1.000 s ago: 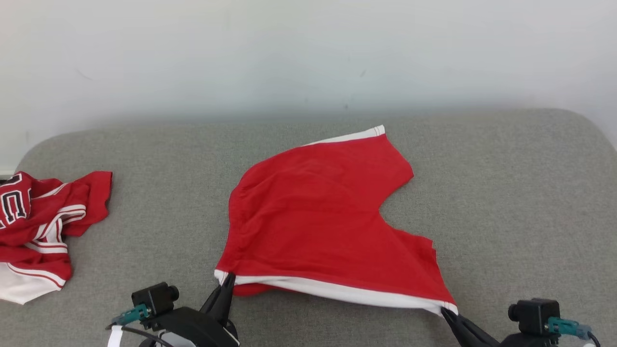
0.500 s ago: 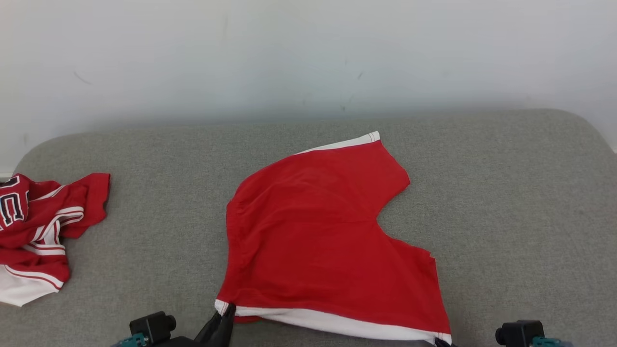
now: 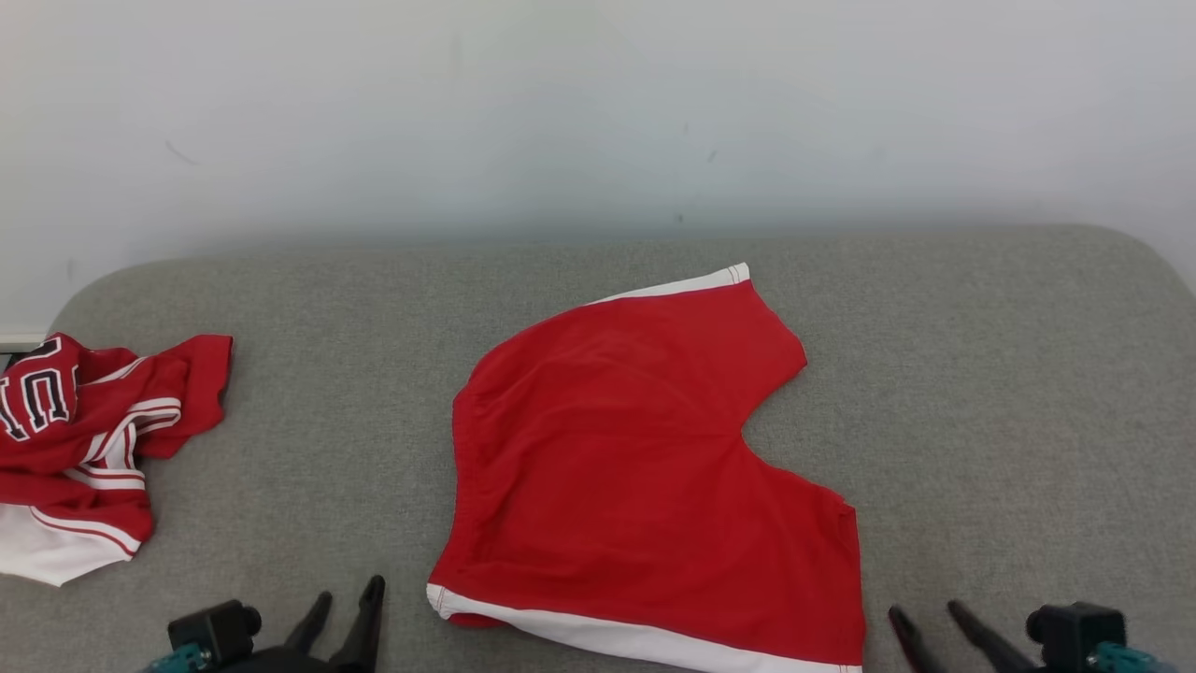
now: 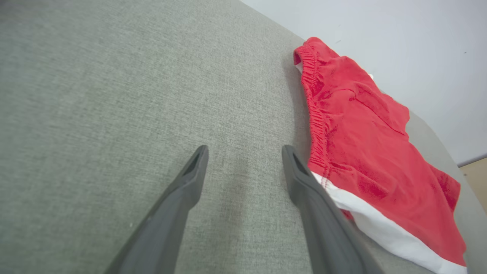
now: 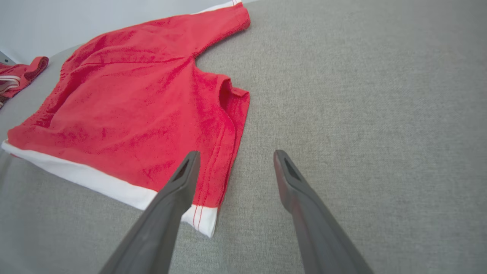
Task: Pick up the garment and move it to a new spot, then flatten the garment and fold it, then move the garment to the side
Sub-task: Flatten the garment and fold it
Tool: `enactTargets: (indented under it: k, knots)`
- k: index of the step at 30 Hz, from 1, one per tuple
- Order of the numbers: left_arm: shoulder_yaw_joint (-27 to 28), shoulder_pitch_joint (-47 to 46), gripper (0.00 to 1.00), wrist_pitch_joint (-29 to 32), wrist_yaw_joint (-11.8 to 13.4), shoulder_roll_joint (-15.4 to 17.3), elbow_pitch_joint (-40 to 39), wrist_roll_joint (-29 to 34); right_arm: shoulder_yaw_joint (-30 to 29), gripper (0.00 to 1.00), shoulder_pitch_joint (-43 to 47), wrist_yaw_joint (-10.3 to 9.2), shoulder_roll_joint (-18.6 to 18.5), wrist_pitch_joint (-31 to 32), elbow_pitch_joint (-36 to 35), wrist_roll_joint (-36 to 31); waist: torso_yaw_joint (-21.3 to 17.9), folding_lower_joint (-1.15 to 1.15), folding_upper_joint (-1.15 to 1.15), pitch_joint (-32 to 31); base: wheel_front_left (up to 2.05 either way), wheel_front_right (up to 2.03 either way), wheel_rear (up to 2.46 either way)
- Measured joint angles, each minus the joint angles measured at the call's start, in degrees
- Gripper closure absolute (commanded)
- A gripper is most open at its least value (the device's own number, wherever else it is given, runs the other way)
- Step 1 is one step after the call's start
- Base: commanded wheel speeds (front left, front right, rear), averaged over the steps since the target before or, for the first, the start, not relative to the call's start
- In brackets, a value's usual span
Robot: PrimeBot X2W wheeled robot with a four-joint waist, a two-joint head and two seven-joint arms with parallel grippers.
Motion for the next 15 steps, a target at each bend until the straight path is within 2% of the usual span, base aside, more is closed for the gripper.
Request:
enactTargets:
  k: [5, 9, 13, 15]
  knots:
    - [0.7, -0.4, 0.0, -0.1, 3.9, 1.3, -4.3, 6.5, -3.4, 0.0, 0.0, -3.63, 2.4, -6.0, -3.1, -0.5, 0.6, 0.0, 0.0, -1.2, 0.0, 0.0, 0.0]
    - [2.1, -0.2, 0.0, -0.1, 8.3, 2.2, -9.0, 11.5, -4.5, 0.0, 0.0, -5.6, 4.1, -9.7, -5.0, -1.0, 0.9, 0.0, 0.0, -2.4, 0.0, 0.0, 0.0]
    - [3.3, 0.6, 0.0, -0.1, 11.5, 3.3, -14.6, 16.2, -5.9, 0.0, 0.1, -6.43, 4.2, -12.3, -6.3, -1.6, 1.3, 0.0, 0.0, -3.5, 0.0, 0.0, 0.0]
    - [3.5, 1.4, 0.0, -0.1, 11.8, 3.9, -17.3, 18.0, -6.2, 0.0, 0.3, -6.45, 4.3, -13.2, -6.8, -1.8, 1.6, 0.0, 0.0, -4.0, 0.0, 0.0, 0.0]
